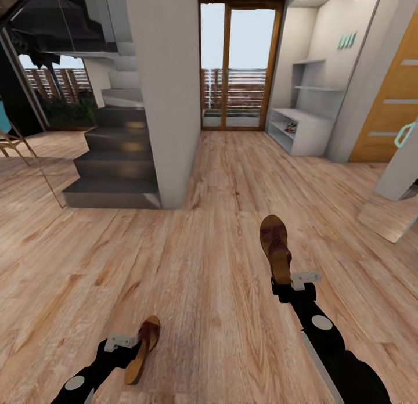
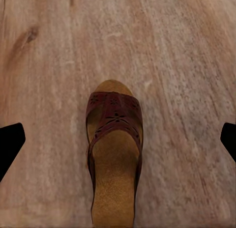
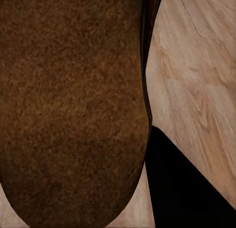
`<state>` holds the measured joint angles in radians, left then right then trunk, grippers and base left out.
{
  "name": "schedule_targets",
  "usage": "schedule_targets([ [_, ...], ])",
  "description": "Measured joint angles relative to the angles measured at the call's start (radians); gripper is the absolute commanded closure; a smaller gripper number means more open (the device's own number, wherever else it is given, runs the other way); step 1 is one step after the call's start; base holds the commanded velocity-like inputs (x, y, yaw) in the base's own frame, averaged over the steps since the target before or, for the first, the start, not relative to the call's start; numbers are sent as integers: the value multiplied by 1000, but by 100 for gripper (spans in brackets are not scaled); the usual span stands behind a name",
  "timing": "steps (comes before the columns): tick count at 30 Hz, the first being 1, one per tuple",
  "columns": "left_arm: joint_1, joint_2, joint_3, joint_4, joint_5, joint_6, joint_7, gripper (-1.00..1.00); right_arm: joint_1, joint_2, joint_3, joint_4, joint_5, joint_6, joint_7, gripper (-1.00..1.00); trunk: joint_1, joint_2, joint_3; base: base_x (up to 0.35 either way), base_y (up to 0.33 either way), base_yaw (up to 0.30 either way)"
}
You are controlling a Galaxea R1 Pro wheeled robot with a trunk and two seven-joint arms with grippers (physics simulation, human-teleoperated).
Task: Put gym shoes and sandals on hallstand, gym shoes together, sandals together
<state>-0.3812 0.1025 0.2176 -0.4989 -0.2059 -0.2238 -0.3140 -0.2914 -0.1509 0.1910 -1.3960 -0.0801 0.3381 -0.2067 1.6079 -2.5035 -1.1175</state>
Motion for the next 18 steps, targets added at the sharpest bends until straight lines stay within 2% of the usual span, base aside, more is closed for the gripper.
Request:
schedule_targets([
  [14, 0, 0, 1, 1, 0, 0, 4, -100, 0, 0, 0, 0, 0, 0, -2, 100, 6, -3, -76, 0, 0, 0],
  [18, 0, 0, 5, 0, 1, 0, 41, -100, 1, -1, 1, 4, 0, 0, -2, 100, 8, -4, -95, 0, 0, 0],
])
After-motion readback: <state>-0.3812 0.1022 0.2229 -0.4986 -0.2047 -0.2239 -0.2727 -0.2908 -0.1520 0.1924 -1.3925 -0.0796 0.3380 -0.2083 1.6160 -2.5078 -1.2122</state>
